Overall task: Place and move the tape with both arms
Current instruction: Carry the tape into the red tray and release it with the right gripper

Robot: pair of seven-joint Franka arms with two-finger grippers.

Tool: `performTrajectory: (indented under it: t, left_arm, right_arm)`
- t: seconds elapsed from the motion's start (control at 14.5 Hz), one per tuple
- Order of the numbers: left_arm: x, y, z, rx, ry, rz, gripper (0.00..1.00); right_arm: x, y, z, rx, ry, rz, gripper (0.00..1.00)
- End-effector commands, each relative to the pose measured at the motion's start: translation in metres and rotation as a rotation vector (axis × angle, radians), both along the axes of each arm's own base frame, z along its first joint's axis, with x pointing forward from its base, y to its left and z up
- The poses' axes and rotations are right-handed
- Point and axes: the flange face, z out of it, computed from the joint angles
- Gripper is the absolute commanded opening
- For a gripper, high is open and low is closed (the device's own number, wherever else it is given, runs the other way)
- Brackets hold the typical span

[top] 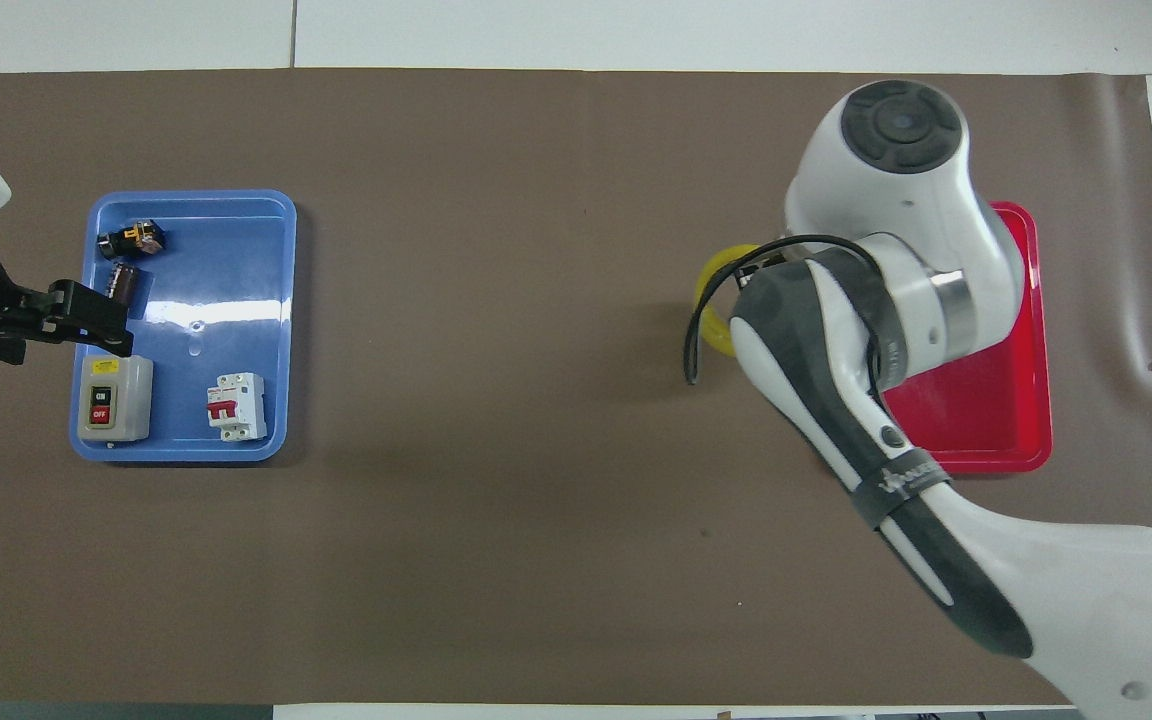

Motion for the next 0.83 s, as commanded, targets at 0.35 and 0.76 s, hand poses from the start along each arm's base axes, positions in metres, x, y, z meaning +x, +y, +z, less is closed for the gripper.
performTrajectory:
  t: [0.35,0.76]
  left_arm:
    - [0.000,0.000,0.015,-0.027,-0.018,-0.001,1.00]
    - [-0.003,0.001,0.021,-0.026,-0.035,0.005,1.00]
  right_arm:
    - [-0.037,-0.191,-0.074,0.035,-0.112,0.233,0.00]
    - [-0.058,-0.206,-0.092,0.040,-0.098,0.209,0.00]
